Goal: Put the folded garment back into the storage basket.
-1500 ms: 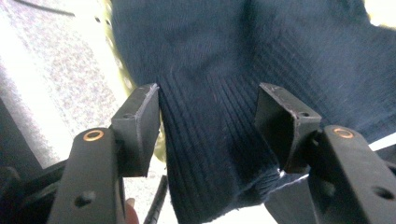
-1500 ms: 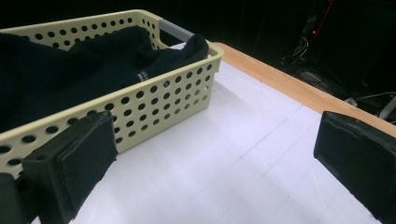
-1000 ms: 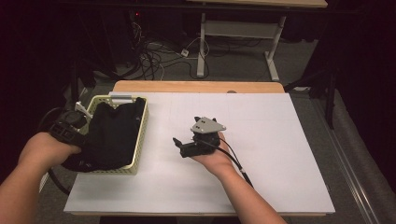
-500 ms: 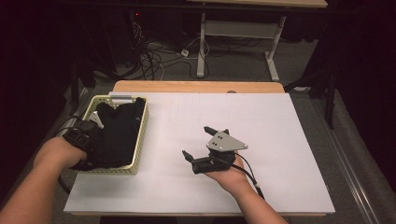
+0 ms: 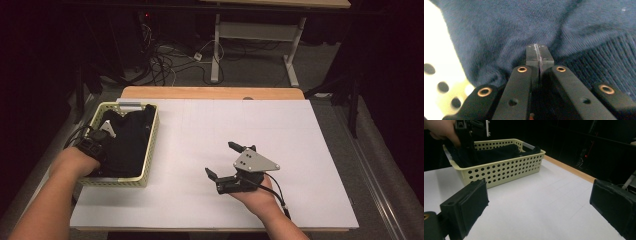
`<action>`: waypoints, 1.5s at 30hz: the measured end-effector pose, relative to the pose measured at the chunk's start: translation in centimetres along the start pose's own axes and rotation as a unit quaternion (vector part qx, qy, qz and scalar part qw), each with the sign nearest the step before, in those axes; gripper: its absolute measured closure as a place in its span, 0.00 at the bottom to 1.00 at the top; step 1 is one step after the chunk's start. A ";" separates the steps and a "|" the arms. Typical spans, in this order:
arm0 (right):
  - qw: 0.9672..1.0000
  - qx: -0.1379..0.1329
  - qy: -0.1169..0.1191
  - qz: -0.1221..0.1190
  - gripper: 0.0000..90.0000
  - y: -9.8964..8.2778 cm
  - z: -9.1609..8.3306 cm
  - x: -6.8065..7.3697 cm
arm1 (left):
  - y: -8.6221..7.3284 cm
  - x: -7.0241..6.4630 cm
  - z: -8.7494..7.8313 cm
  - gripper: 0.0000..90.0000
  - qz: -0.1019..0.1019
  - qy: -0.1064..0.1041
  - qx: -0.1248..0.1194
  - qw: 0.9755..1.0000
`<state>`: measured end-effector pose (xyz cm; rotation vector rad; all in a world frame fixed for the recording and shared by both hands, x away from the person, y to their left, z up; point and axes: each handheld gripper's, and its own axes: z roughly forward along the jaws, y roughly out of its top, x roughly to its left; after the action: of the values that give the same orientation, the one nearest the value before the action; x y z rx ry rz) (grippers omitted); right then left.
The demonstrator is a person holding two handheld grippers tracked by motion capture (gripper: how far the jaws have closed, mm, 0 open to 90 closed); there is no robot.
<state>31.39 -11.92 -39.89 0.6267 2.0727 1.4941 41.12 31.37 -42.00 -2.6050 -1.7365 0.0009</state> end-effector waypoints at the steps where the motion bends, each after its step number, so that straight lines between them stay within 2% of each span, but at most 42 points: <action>1: 1.000 -0.001 -0.001 0.002 0.03 -0.1 -0.2 0.0 | 0.0 0.0 0.1 0.97 -0.002 0.001 -0.002 1.000; 3: 1.000 -0.002 -0.003 0.002 0.03 -0.2 -0.6 -0.1 | -0.1 0.0 -0.2 0.95 -0.005 -0.003 -0.008 1.000; 6: 1.000 -0.003 -0.008 0.004 0.03 -0.4 -1.2 -0.3 | -0.5 0.1 -1.5 0.93 -0.006 -0.020 -0.029 0.999; 11: 1.000 -0.002 -0.015 0.006 0.03 -0.8 -2.1 -0.6 | -1.0 0.1 -4.6 0.94 -0.010 -0.010 -0.069 0.998; 15: 1.000 -0.002 -0.019 0.005 0.03 -1.2 -2.9 -0.5 | -0.9 -0.1 -6.4 0.95 -0.009 -0.006 -0.089 0.996; 18: 1.000 -0.001 -0.020 0.003 0.02 -1.5 -3.6 -0.5 | -0.6 -0.4 -7.2 0.97 -0.004 -0.004 -0.104 0.995; 21: 1.000 0.003 -0.020 0.000 0.02 -1.9 -4.3 -0.4 | 0.0 -0.9 -7.9 0.97 -0.001 -0.012 -0.121 0.993; 23: 1.000 0.005 -0.022 0.001 0.02 -2.2 -4.6 -0.3 | 0.6 -1.3 -8.2 0.97 0.002 -0.007 -0.132 0.991; 26: 1.000 0.009 -0.024 0.001 0.01 -2.7 -5.2 -0.3 | 1.7 -1.9 -8.4 0.97 0.004 -0.010 -0.154 0.988; 30: 1.000 0.012 -0.025 0.009 0.01 -3.6 -5.6 -0.3 | 3.9 -2.3 -7.6 0.97 0.002 -0.020 -0.190 0.982; 33: 0.999 0.015 -0.027 0.012 0.01 -4.2 -5.8 -0.4 | 5.5 -2.4 -6.0 0.97 -0.002 -0.022 -0.223 0.975; 34: 0.999 0.015 -0.029 0.013 0.01 -4.4 -5.8 -0.5 | 6.0 -2.4 -5.3 0.97 -0.005 -0.019 -0.230 0.973; 36: 0.999 0.020 -0.029 0.014 0.01 -4.8 -5.9 -0.6 | 7.0 -2.6 -3.7 0.97 -0.005 -0.009 -0.238 0.971; 39: 0.999 0.024 -0.029 0.016 0.01 -5.2 -5.9 -0.6 | 8.5 -2.5 -1.5 0.97 -0.007 -0.014 -0.251 0.968; 40: 0.999 0.024 -0.029 0.016 0.01 -5.2 -5.9 -0.6 | 8.9 -2.5 -0.7 0.97 -0.006 -0.019 -0.261 0.965; 41: 0.999 0.025 -0.029 0.016 0.01 -5.3 -5.9 -0.5 | 9.3 -2.4 0.0 0.97 -0.006 -0.032 -0.266 0.963; 42: 0.999 0.025 -0.028 0.017 0.01 -5.3 -5.9 -0.4 | 9.7 -2.3 0.6 0.97 -0.013 -0.039 -0.265 0.963; 43: 0.999 0.027 -0.027 0.017 0.01 -5.4 -5.9 -0.4 | 10.0 -2.3 1.2 0.97 -0.019 -0.043 -0.269 0.962; 44: 0.999 0.028 -0.027 0.018 0.01 -5.5 -5.8 -0.3 | 10.2 -2.3 1.6 0.97 -0.023 -0.048 -0.278 0.959; 45: 0.999 0.029 -0.027 0.017 0.01 -5.5 -5.8 -0.3 | 10.4 -2.2 1.9 0.97 -0.026 -0.050 -0.278 0.959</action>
<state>27.54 -17.88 -43.55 0.7207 2.0803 1.4243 49.84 25.37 -44.01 -2.9652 -2.0917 -0.4251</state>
